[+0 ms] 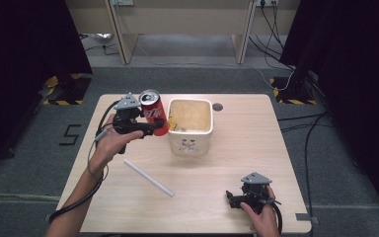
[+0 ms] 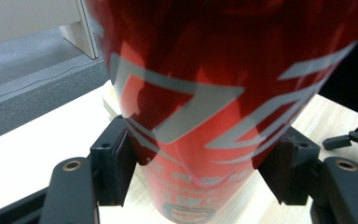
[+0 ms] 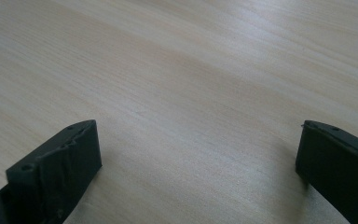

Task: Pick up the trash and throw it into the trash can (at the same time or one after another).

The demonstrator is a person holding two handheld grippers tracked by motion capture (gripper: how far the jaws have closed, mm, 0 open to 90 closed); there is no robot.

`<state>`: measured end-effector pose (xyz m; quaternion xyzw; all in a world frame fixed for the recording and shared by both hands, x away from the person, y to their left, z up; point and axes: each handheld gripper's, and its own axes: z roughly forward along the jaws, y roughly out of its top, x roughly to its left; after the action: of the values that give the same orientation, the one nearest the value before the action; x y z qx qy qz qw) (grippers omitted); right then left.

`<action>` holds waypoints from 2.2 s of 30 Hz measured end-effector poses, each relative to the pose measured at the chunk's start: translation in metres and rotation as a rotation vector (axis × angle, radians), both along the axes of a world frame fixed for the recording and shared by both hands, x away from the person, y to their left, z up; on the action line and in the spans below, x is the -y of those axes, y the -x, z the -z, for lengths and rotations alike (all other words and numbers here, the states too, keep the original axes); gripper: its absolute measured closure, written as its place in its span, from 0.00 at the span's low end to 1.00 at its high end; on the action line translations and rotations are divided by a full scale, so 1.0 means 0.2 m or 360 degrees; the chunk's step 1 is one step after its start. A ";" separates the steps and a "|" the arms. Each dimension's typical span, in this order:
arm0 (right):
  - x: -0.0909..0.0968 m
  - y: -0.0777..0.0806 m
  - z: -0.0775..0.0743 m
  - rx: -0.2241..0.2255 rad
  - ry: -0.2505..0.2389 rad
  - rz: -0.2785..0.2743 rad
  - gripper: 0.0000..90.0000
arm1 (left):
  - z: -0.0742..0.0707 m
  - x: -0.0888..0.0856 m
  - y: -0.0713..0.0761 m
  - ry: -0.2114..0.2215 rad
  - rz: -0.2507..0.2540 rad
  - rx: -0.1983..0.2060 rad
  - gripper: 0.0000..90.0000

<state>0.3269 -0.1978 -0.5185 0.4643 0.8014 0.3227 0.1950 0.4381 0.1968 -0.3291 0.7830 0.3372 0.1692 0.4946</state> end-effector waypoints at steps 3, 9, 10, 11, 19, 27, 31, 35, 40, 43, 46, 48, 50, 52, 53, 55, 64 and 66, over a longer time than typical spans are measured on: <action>0.00 0.00 0.00 0.0000 0.0000 0.0000 0.00 | 0.00 0.01 -0.02 0.0012 0.0000 -0.0003 0.38; 0.00 0.00 0.00 -0.0003 -0.0004 0.0001 0.00 | -0.01 0.06 -0.08 -0.0004 -0.0014 -0.0005 0.38; 0.00 0.00 0.00 -0.0003 -0.0004 0.0001 0.00 | -0.01 0.06 -0.08 -0.0004 -0.0014 -0.0005 0.38; 0.00 0.00 0.00 -0.0003 -0.0005 0.0002 0.00 | -0.01 0.07 -0.09 -0.0005 -0.0014 -0.0007 0.38; 0.00 0.00 0.00 -0.0005 -0.0002 0.0002 0.00 | 0.00 0.13 -0.17 0.0000 -0.0030 -0.0025 0.38; 0.00 0.00 0.00 -0.0001 0.0002 -0.0008 0.00 | 0.03 0.20 -0.22 -0.0012 -0.0020 -0.0028 0.38; 0.00 0.00 0.00 -0.0001 0.0003 -0.0010 0.00 | 0.06 0.23 -0.25 -0.0013 -0.0025 -0.0043 0.38; 0.00 0.00 0.00 -0.0002 0.0002 -0.0011 0.00 | 0.07 0.24 -0.27 -0.0017 -0.0027 -0.0047 0.38; 0.00 0.00 0.00 -0.0004 0.0003 -0.0014 0.00 | 0.08 0.25 -0.29 -0.0015 -0.0026 -0.0048 0.38; 0.00 0.00 0.00 -0.0004 0.0002 -0.0016 0.00 | 0.09 0.26 -0.30 -0.0023 -0.0025 -0.0053 0.38; 0.00 0.00 0.00 -0.0005 0.0000 -0.0015 0.00 | 0.11 0.27 -0.31 -0.0041 -0.0027 -0.0058 0.38; 0.00 0.00 0.00 -0.0005 0.0001 -0.0018 0.00 | 0.13 0.29 -0.32 -0.0053 -0.0016 -0.0066 0.38; 0.00 0.00 0.00 -0.0005 0.0002 -0.0019 0.00 | 0.14 0.30 -0.32 -0.0064 -0.0013 -0.0067 0.38; 0.00 0.00 0.00 -0.0005 0.0001 -0.0019 0.00 | 0.16 0.31 -0.32 -0.0081 -0.0008 -0.0069 0.38; 0.00 0.00 0.00 -0.0004 0.0000 -0.0018 0.00 | 0.16 0.32 -0.32 -0.0087 -0.0004 -0.0069 0.38; 0.00 0.00 0.00 -0.0005 0.0000 -0.0019 0.00 | 0.17 0.32 -0.32 -0.0094 -0.0002 -0.0073 0.37; 0.00 0.00 0.00 0.0000 0.0002 -0.0028 0.00 | 0.22 0.32 -0.32 -0.0112 -0.0009 -0.0089 0.37; 0.00 0.00 0.00 0.0001 0.0003 -0.0028 0.00 | 0.23 0.32 -0.33 -0.0126 -0.0010 -0.0087 0.37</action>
<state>0.3266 -0.1974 -0.5183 0.4570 0.8057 0.3237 0.1928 0.5031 0.1337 -0.3751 0.8052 0.3461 0.1624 0.4532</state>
